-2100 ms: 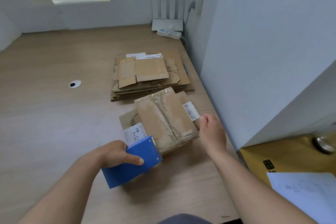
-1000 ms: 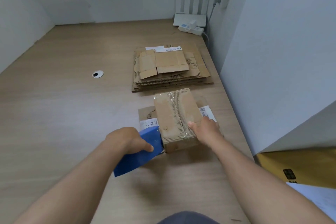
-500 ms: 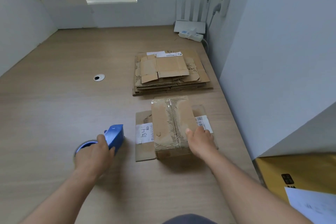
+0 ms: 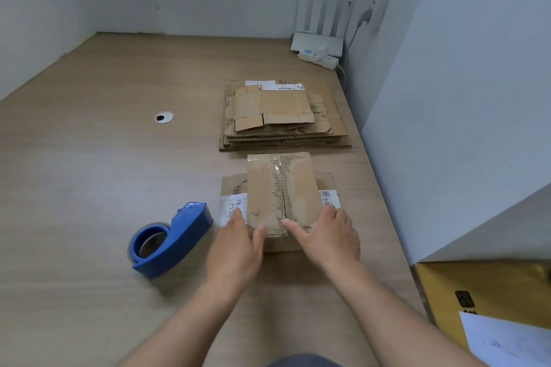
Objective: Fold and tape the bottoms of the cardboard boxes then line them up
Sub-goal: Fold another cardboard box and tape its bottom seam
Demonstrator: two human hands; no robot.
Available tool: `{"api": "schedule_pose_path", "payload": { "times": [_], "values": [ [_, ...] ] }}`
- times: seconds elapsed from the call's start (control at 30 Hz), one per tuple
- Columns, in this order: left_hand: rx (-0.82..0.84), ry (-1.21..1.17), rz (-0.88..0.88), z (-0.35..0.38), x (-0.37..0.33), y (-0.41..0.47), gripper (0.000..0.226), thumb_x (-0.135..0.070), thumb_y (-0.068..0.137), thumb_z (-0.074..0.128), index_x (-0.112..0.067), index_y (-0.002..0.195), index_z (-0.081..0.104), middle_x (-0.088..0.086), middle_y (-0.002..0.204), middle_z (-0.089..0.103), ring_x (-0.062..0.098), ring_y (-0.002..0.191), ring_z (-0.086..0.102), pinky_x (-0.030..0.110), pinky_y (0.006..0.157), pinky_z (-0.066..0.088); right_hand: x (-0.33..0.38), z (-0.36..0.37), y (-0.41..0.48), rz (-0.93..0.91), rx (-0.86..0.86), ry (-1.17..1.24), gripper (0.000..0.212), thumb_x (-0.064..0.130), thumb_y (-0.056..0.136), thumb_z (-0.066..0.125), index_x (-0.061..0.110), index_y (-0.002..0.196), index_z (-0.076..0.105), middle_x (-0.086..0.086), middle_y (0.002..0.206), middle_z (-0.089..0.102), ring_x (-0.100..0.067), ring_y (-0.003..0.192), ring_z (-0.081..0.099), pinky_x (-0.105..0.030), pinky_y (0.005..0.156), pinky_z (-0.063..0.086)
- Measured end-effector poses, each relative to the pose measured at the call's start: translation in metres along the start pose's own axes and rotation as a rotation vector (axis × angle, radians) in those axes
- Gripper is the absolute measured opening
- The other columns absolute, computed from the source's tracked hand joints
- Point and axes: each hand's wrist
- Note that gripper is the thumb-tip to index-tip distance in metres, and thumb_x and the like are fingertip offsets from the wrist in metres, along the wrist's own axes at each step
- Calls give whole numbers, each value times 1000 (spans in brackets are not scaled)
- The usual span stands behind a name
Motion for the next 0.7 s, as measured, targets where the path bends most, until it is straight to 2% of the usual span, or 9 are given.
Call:
{"api": "schedule_pose_path", "payload": {
  "times": [0.1, 0.2, 0.3, 0.37, 0.43, 0.47, 0.53, 0.63, 0.7],
  "values": [
    [123, -161, -174, 20, -9, 7, 70, -49, 96, 39, -5, 147, 19, 9, 143, 46, 30, 126, 47, 40, 98, 43, 2, 8, 0, -9, -1, 3, 86, 78, 77, 44, 6, 125, 40, -12, 129, 48, -29, 120, 45, -37, 96, 38],
    [91, -267, -175, 25, -5, 11, 52, -42, 98, 39, -8, 138, 35, 8, 135, 54, 30, 122, 51, 37, 95, 43, -10, 10, 13, -26, 19, 172, 54, 53, 92, 47, 5, 116, 47, -14, 124, 51, -31, 116, 47, -36, 91, 39],
    [106, -317, -139, 21, 2, 12, 40, -37, 101, 32, -12, 130, 45, 8, 124, 60, 29, 114, 54, 31, 87, 42, -24, 6, 21, -117, 37, 219, 28, 34, 99, 41, 7, 96, 51, -15, 112, 57, -32, 104, 52, -33, 76, 35],
    [158, -227, -106, 18, 6, 13, 63, -54, 95, 36, -10, 140, 36, 9, 130, 58, 29, 115, 54, 33, 90, 45, -29, 1, 21, -187, 103, 243, 32, 42, 95, 48, 11, 93, 52, -11, 106, 59, -29, 101, 55, -31, 71, 34],
    [200, -22, -77, 16, 6, 15, 90, -71, 81, 47, -10, 144, 27, 6, 131, 57, 28, 115, 56, 33, 87, 48, -28, -6, 19, -208, 181, 179, 59, 65, 77, 61, 13, 104, 53, -5, 107, 59, -25, 101, 57, -31, 75, 42],
    [190, 76, -58, 14, 5, 16, 90, -73, 78, 50, -10, 140, 30, 6, 127, 59, 28, 112, 58, 33, 84, 50, -26, -7, 19, -206, 194, 100, 74, 71, 70, 63, 12, 112, 52, -5, 111, 58, -25, 105, 57, -33, 80, 44],
    [142, 200, -10, 11, 1, 16, 75, -72, 78, 51, -13, 124, 40, 7, 115, 64, 28, 104, 62, 36, 79, 51, -22, -9, 19, -231, 151, -60, 83, 74, 69, 60, 10, 120, 48, -7, 120, 57, -27, 112, 56, -35, 86, 44],
    [116, 315, 43, 6, 1, 18, 62, -69, 83, 46, -14, 112, 42, 10, 107, 66, 30, 96, 63, 36, 74, 50, -27, -7, 22, -340, 100, -176, 74, 69, 80, 52, 6, 119, 46, -9, 121, 55, -28, 111, 55, -36, 86, 43],
    [126, 270, 85, 4, 9, 21, 57, -64, 86, 47, -16, 117, 42, 8, 111, 66, 28, 97, 63, 36, 76, 51, -41, -2, 25, -489, 33, -171, 57, 58, 89, 46, 5, 108, 53, -9, 109, 59, -27, 100, 60, -33, 77, 46]
  ]
}}
Point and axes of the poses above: each hand's wrist, its own y-axis towards the middle knuckle, its own z-axis out of the palm, x = y × z
